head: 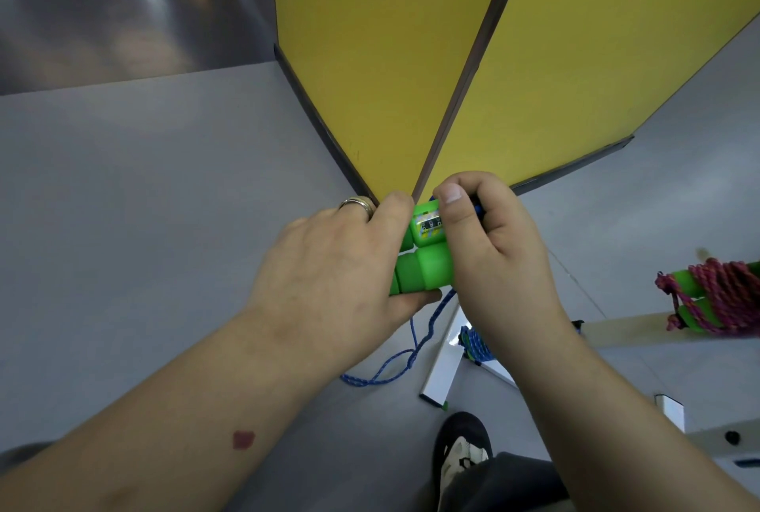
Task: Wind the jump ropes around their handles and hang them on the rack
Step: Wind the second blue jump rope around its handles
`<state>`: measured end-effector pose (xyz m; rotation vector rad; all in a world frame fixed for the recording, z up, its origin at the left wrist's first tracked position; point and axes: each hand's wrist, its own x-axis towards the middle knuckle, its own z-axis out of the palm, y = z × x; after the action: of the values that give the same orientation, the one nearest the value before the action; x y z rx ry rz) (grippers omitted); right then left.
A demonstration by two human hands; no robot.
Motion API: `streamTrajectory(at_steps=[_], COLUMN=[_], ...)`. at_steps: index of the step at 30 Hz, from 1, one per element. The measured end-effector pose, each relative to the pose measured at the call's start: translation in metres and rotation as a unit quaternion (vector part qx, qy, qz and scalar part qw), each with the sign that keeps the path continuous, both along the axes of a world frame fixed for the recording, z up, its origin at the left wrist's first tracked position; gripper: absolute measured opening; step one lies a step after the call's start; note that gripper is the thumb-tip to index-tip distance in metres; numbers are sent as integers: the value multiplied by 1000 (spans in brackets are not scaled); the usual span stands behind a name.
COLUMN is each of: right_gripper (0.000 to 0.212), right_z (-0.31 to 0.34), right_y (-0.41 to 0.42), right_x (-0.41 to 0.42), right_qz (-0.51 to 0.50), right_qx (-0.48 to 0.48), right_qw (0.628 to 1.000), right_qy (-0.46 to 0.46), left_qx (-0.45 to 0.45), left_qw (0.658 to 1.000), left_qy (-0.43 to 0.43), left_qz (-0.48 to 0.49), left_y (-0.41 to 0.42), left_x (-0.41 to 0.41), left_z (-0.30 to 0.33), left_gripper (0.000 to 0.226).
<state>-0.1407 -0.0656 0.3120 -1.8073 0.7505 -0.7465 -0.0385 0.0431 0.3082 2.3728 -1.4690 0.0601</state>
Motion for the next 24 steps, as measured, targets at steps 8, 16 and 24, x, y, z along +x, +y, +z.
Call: streamTrajectory(at_steps=[8, 16, 24], right_gripper=[17, 16, 40], right_z=[3, 6, 2], right_y=[-2, 0, -17], right_x=[-4, -6, -3], right_qz=[47, 47, 93], right_qx=[81, 101, 250], right_qw=[996, 993, 962], right_qy=[-9, -30, -61], left_qx=[28, 17, 33], left_qw=[999, 1000, 997], left_qy=[13, -4, 73], left_qz=[20, 9, 16], left_y=[1, 0, 3], left_x=[1, 4, 7], left_z=[1, 0, 10], left_gripper=[62, 61, 60])
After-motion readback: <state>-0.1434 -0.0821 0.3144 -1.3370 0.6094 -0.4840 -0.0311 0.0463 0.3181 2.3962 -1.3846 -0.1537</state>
